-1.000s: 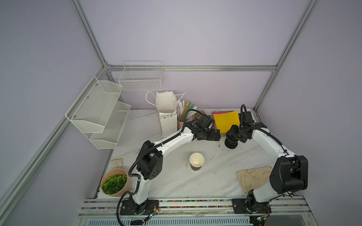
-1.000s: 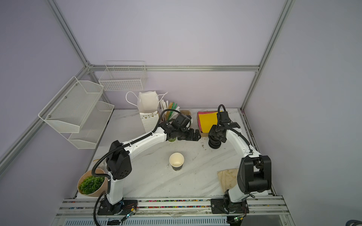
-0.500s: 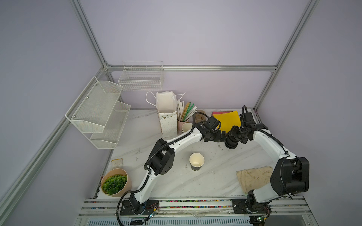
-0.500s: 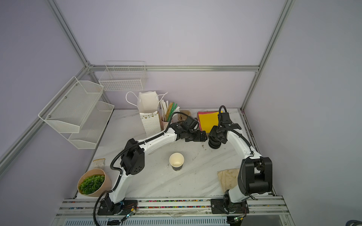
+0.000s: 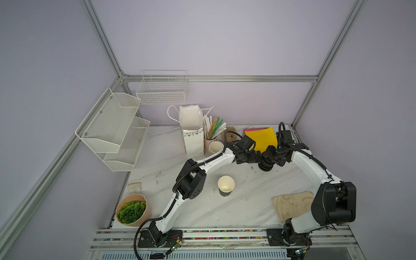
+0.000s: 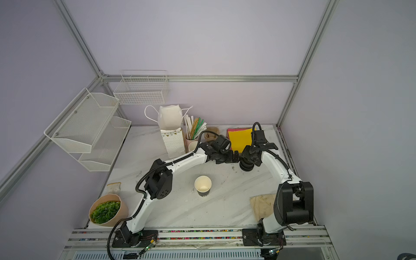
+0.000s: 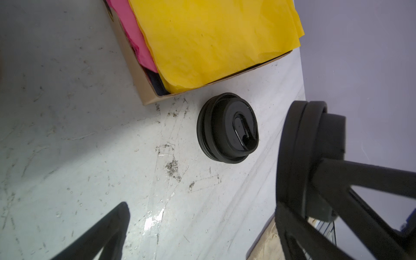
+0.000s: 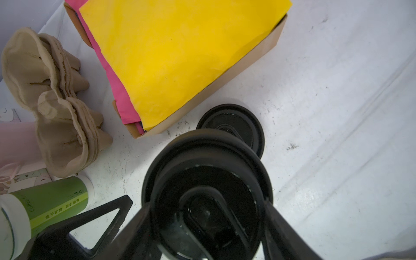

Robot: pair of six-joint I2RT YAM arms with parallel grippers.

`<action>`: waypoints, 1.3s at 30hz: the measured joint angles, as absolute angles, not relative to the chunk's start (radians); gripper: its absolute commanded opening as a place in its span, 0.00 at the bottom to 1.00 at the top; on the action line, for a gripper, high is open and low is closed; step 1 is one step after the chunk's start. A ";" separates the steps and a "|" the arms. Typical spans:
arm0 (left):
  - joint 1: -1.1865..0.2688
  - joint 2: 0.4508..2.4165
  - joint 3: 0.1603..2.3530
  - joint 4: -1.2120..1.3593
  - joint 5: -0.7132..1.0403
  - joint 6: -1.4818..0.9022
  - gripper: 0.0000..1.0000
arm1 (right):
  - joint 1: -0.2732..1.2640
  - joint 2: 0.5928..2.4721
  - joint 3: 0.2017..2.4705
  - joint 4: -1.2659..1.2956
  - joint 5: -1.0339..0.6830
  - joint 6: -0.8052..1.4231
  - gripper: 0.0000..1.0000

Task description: Pack the takeout coffee

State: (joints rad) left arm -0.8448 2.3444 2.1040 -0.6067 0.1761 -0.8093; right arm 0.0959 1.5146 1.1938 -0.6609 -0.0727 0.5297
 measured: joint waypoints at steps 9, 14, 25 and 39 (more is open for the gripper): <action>-0.845 2.358 2.122 -0.578 0.176 -0.831 1.00 | 0.091 1.515 1.191 -0.661 -0.071 0.529 0.65; -0.845 2.389 2.135 -0.559 0.177 -0.839 1.00 | 0.085 1.515 1.191 -0.661 -0.077 0.529 0.65; -0.842 2.421 2.142 -0.554 0.173 -0.842 1.00 | 0.083 1.515 1.191 -0.661 -0.092 0.526 0.65; -0.748 2.029 2.144 -0.645 -0.014 -0.582 1.00 | 0.094 1.459 1.198 -0.701 -0.084 0.484 0.66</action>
